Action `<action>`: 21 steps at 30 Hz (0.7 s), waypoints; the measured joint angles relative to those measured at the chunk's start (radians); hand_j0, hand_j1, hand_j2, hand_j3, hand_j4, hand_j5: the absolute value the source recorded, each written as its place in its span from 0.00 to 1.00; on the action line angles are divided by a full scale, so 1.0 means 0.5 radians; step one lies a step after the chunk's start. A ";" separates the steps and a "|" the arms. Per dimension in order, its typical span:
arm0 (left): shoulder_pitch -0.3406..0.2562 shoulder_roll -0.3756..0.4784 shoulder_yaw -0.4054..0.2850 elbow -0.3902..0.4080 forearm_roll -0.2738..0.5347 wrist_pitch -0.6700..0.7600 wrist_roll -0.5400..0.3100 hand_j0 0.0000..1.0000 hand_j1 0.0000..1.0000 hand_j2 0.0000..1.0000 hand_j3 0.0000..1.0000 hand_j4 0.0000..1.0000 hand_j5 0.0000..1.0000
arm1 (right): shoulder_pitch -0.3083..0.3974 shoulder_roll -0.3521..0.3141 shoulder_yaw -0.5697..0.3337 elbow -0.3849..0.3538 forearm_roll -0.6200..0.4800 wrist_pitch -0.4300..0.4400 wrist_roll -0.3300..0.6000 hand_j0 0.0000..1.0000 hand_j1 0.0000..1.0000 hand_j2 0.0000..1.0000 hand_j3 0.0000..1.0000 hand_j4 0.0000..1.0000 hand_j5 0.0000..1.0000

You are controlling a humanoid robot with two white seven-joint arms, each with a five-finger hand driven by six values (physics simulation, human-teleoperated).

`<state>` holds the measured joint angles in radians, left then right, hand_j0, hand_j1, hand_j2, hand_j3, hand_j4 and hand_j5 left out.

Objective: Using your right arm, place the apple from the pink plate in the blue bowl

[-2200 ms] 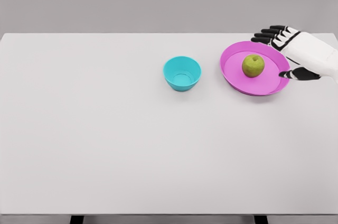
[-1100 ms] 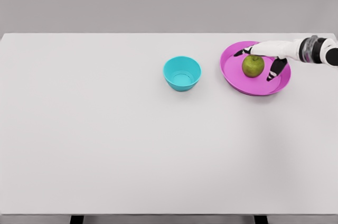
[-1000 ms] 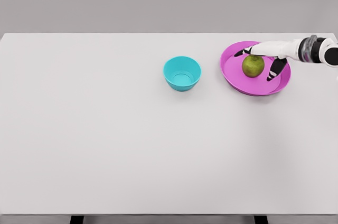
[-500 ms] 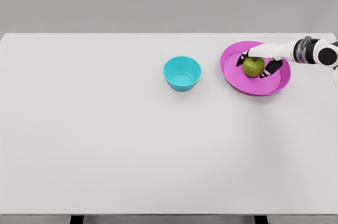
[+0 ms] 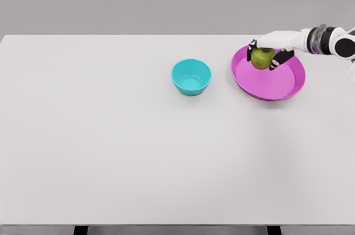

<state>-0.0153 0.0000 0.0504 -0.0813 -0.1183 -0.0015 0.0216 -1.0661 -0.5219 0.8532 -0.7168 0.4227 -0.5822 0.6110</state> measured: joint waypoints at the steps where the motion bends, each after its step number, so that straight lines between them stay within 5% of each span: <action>1: 0.000 0.000 0.000 0.000 0.000 0.000 0.000 1.00 1.00 1.00 1.00 1.00 1.00 | 0.000 -0.001 -0.001 -0.047 0.000 -0.001 0.000 0.42 0.42 0.42 0.42 0.42 0.42; 13: 0.000 0.000 0.000 0.000 0.000 0.000 0.000 1.00 1.00 1.00 1.00 1.00 1.00 | 0.028 0.029 0.010 -0.677 -0.001 -0.003 -0.001 0.43 0.43 0.43 0.43 0.43 0.43; 21: 0.000 0.000 0.000 0.000 0.000 0.000 0.000 1.00 1.00 1.00 1.00 1.00 1.00 | 0.028 0.184 0.111 -0.784 0.001 0.004 0.000 0.43 0.43 0.43 0.43 0.43 0.43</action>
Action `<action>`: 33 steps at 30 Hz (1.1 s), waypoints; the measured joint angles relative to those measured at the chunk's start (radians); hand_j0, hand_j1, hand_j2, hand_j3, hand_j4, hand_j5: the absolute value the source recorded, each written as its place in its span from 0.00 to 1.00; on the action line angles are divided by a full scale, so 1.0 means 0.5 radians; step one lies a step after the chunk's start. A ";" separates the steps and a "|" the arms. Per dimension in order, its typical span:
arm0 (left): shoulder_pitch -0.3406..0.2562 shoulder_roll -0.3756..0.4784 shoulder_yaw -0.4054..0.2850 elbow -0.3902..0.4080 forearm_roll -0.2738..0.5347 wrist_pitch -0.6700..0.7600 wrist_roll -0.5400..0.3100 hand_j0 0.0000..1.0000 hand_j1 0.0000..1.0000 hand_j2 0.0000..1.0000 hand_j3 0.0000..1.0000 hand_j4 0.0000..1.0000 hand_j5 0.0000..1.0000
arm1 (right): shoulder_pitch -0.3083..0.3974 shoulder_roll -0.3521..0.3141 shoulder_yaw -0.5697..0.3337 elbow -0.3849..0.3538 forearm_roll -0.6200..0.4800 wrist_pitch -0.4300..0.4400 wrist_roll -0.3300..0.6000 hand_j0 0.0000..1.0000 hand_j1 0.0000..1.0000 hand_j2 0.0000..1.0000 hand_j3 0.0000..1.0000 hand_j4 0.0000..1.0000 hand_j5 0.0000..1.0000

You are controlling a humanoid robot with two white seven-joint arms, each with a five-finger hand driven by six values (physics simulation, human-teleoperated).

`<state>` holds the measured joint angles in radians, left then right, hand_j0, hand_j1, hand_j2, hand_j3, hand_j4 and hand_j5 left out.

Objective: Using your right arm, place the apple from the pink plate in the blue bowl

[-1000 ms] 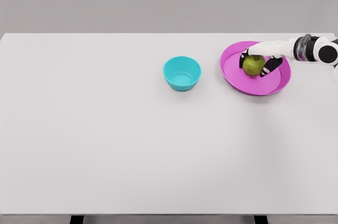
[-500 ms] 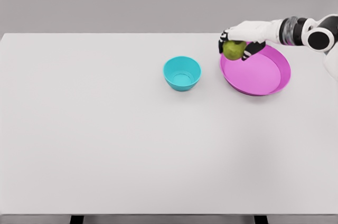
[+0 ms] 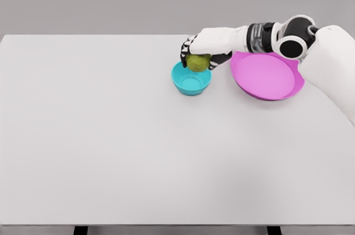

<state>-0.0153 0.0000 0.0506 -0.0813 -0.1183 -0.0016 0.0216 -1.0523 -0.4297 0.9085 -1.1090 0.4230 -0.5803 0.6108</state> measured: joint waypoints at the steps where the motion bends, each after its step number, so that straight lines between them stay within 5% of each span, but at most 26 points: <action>1: 0.000 0.000 0.000 0.000 -0.001 0.000 0.000 1.00 1.00 1.00 1.00 1.00 1.00 | 0.000 0.010 0.013 0.001 0.000 0.002 0.000 0.43 0.43 0.43 0.43 0.43 0.43; 4: 0.000 0.000 0.000 0.000 0.000 0.000 0.000 1.00 1.00 1.00 1.00 1.00 1.00 | 0.000 0.024 0.038 0.006 -0.001 0.007 0.000 0.44 0.44 0.44 0.44 0.44 0.44; 5: 0.000 0.000 0.000 0.000 0.000 0.000 0.000 1.00 1.00 1.00 1.00 1.00 1.00 | 0.000 0.027 0.042 0.010 -0.001 0.009 0.000 0.81 0.81 0.81 0.81 0.81 0.81; 6: 0.000 0.000 0.000 0.000 0.000 0.000 0.000 1.00 1.00 1.00 1.00 1.00 1.00 | 0.000 0.028 0.044 0.014 -0.002 0.014 0.000 1.00 1.00 1.00 1.00 1.00 1.00; 18: 0.000 0.000 0.000 0.000 0.000 0.000 0.000 1.00 1.00 1.00 1.00 1.00 1.00 | -0.015 -0.011 -0.024 -0.009 -0.006 0.011 0.001 1.00 1.00 1.00 1.00 1.00 1.00; 20: 0.000 0.000 0.000 0.000 0.000 0.000 0.000 1.00 1.00 1.00 1.00 1.00 1.00 | 0.021 -0.098 -0.183 -0.051 -0.011 -0.016 0.001 1.00 1.00 1.00 1.00 1.00 1.00; 23: 0.003 0.000 0.000 0.000 0.000 0.000 0.000 1.00 1.00 1.00 1.00 1.00 1.00 | 0.279 -0.217 -0.565 -0.087 -0.034 -0.051 0.002 1.00 1.00 1.00 1.00 1.00 1.00; 26: 0.000 0.000 0.000 0.001 0.000 0.000 0.000 1.00 1.00 1.00 1.00 1.00 1.00 | 0.710 -0.304 -1.043 -0.136 -0.108 -0.055 0.000 1.00 1.00 1.00 1.00 1.00 1.00; 29: 0.000 0.000 0.000 -0.001 0.000 0.000 0.000 1.00 1.00 1.00 1.00 1.00 1.00 | 0.988 -0.374 -1.459 -0.204 -0.114 -0.068 0.002 1.00 1.00 1.00 1.00 1.00 1.00; 33: 0.000 0.000 0.000 0.000 0.000 0.000 0.000 1.00 1.00 1.00 1.00 1.00 1.00 | 1.065 -0.406 -1.707 -0.239 -0.130 -0.066 0.001 1.00 1.00 1.00 1.00 1.00 1.00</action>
